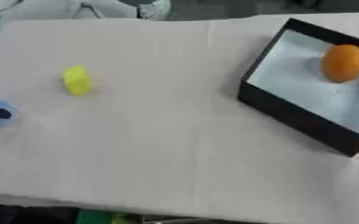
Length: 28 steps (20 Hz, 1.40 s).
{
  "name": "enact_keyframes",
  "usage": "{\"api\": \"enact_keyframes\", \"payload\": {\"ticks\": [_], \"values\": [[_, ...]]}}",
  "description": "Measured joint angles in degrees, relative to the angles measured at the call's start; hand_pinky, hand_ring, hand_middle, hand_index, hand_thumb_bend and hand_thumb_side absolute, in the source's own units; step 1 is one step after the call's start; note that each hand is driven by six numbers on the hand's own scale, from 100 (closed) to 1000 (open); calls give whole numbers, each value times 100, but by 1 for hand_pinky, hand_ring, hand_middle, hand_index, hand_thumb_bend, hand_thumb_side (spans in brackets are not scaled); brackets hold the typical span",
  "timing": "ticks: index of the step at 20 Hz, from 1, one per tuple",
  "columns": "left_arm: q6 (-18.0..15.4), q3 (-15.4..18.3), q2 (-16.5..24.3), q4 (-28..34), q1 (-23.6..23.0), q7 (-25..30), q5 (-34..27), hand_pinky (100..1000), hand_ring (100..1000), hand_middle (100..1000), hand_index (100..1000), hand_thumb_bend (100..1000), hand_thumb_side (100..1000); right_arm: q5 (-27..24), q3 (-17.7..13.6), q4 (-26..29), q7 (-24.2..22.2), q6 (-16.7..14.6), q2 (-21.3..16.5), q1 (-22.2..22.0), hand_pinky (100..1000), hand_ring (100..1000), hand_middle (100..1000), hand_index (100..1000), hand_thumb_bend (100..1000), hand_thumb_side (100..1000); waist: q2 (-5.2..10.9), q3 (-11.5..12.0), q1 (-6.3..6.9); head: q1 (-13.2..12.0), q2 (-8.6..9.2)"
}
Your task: Pick up the objects with one hand, pass them to the other hand, and then place them into the box on the other side of the table.
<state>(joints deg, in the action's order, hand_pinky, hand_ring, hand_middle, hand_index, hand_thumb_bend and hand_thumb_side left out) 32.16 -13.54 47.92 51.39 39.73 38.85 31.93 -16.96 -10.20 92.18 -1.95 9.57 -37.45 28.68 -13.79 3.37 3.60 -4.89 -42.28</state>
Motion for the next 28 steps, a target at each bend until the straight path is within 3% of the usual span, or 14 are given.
{"api": "enact_keyframes", "payload": {"ticks": [5, 8, 14, 18, 23, 26, 28], "values": [[36, -16, 0, 39, -2, -36, -23, 940, 936, 833, 847, 827, 409, 0, -16, -2, 8, -4, 45, 0, 1000, 1000, 1000, 1000, 100, 646, -62, 1, -1, -9, 0], [45, -29, 0, 37, -2, -45, -23, 937, 931, 828, 828, 775, 429, 3, -31, -4, 10, -5, 47, 0, 1000, 1000, 1000, 1000, 100, 650, -80, 1, -1, -12, 1], [102, -30, -8, -46, 26, -102, 13, 930, 929, 828, 809, 723, 373, 8, -34, -36, 10, -4, 50, 0, 1000, 1000, 1000, 1000, 100, 646, -80, -4, -1, -67, 26], [135, -29, -67, -174, 84, -135, 99, 926, 924, 825, 796, 638, 334, 8, -36, -38, 10, -4, 58, -3, 1000, 1000, 1000, 1000, 100, 649, -80, -16, -1, -87, 66], [165, -26, -156, -273, 157, -165, 140, 916, 901, 796, 745, 535, 204, 13, -48, -45, 8, -4, 88, -29, 1000, 1000, 1000, 1000, 100, 649, -80, -21, -1, -88, 68], [189, -26, -178, -278, 166, -189, 130, 886, 845, 750, 679, 460, 114, 14, -66, -67, 7, -2, 91, -41, 1000, 1000, 1000, 1000, 100, 651, -80, -27, -1, -84, 68], [223, -26, -180, -255, 161, -223, 110, 855, 806, 713, 653, 452, 100, 14, -67, -74, 6, -1, 91, -42, 1000, 1000, 1000, 1000, 100, 650, -80, -27, -1, -70, 68]]}}
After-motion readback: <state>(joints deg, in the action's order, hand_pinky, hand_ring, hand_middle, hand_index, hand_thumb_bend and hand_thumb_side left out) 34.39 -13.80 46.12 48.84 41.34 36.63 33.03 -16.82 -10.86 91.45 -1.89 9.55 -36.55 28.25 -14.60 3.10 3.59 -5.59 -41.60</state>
